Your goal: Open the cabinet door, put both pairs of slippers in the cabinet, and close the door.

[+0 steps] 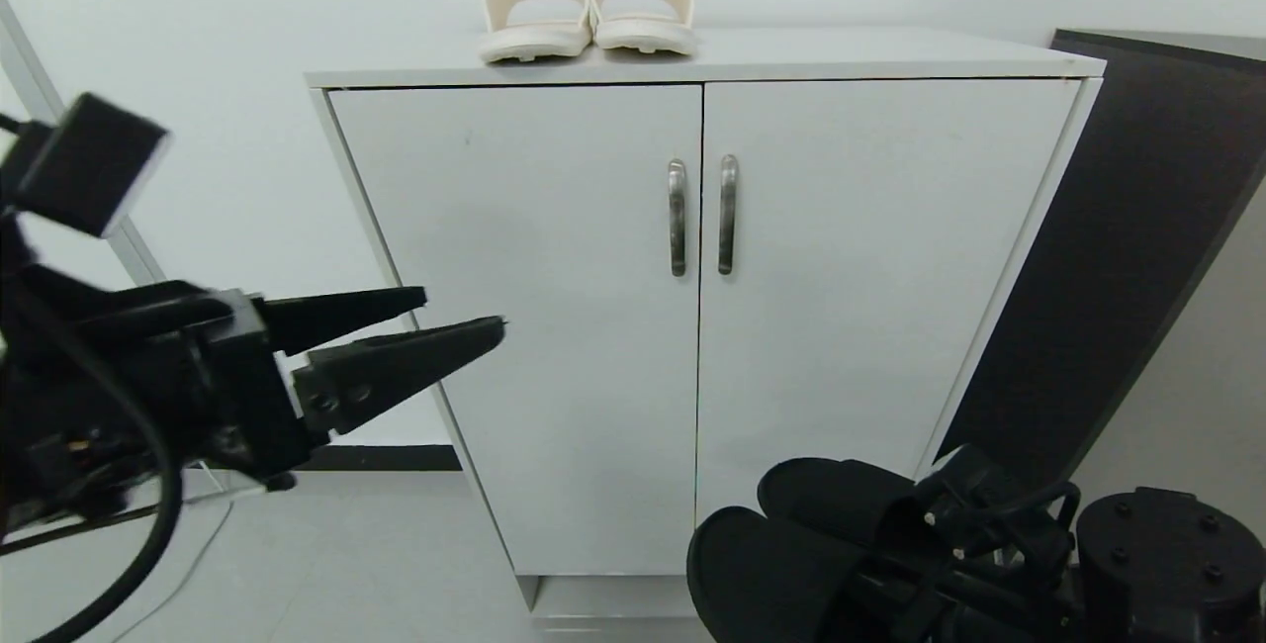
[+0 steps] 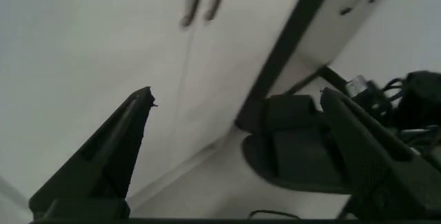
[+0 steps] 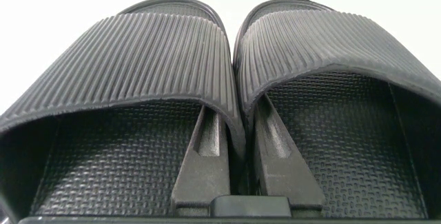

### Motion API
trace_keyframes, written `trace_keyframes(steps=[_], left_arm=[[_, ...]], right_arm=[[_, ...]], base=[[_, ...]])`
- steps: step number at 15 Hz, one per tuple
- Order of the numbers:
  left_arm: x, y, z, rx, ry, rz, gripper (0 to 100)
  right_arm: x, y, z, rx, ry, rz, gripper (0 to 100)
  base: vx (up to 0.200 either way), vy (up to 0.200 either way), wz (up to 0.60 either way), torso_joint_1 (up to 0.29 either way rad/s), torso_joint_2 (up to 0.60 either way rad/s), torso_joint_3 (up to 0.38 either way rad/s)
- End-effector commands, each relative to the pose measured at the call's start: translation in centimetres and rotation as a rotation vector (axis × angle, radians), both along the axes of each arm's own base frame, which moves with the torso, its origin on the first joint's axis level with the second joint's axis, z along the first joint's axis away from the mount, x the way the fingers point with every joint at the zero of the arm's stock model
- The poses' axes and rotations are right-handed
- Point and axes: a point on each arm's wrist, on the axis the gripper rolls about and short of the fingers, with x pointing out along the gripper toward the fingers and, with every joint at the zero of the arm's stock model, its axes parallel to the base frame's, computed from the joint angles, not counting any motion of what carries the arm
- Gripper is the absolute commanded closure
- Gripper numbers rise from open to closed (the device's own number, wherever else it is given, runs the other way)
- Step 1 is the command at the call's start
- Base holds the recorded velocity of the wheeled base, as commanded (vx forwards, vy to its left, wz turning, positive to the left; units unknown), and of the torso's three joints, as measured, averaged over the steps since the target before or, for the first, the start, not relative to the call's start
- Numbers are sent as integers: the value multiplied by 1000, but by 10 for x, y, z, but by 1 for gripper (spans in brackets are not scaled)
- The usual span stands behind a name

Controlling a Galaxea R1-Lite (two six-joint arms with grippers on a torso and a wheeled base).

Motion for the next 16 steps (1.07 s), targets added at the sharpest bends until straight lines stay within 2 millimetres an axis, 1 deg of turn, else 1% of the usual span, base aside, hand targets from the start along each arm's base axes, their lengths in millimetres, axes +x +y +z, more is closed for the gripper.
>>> trace_keyframes(steps=[1, 2, 3, 5, 7, 11, 13, 16], left_arm=[[27, -40, 2, 15, 47, -114, 0], [28, -47, 3, 11, 53, -138, 0], [33, -72, 6, -10, 88, -210, 0], [50, -97, 4, -23, 88, -246, 0], [63, -113, 0, -29, 78, -259, 0], [87, -133, 3, -57, 59, -313, 0], [104, -138, 5, -65, 49, -309, 0], [115, -133, 10, -94, 49, -329, 0]], right_arm=[[1, 1, -2, -6, 5, -1, 100], [1, 1, -1, -5, 4, -1, 100], [1, 1, -1, -5, 2, -2, 100], [1, 1, -1, -6, -1, -2, 100], [1, 1, 1, -4, -7, 1, 100], [0, 1, 1, -5, -11, 2, 100], [0, 1, 1, -7, -10, 1, 100], [0, 1, 1, -7, -10, 2, 100]], base=[[0, 0, 0, 0, 0, 0], [0, 0, 0, 0, 0, 0], [0, 0, 0, 0, 0, 0], [0, 0, 0, 0, 0, 0], [0, 0, 0, 0, 0, 0], [0, 0, 0, 0, 0, 0], [0, 0, 0, 0, 0, 0], [0, 0, 0, 0, 0, 0]])
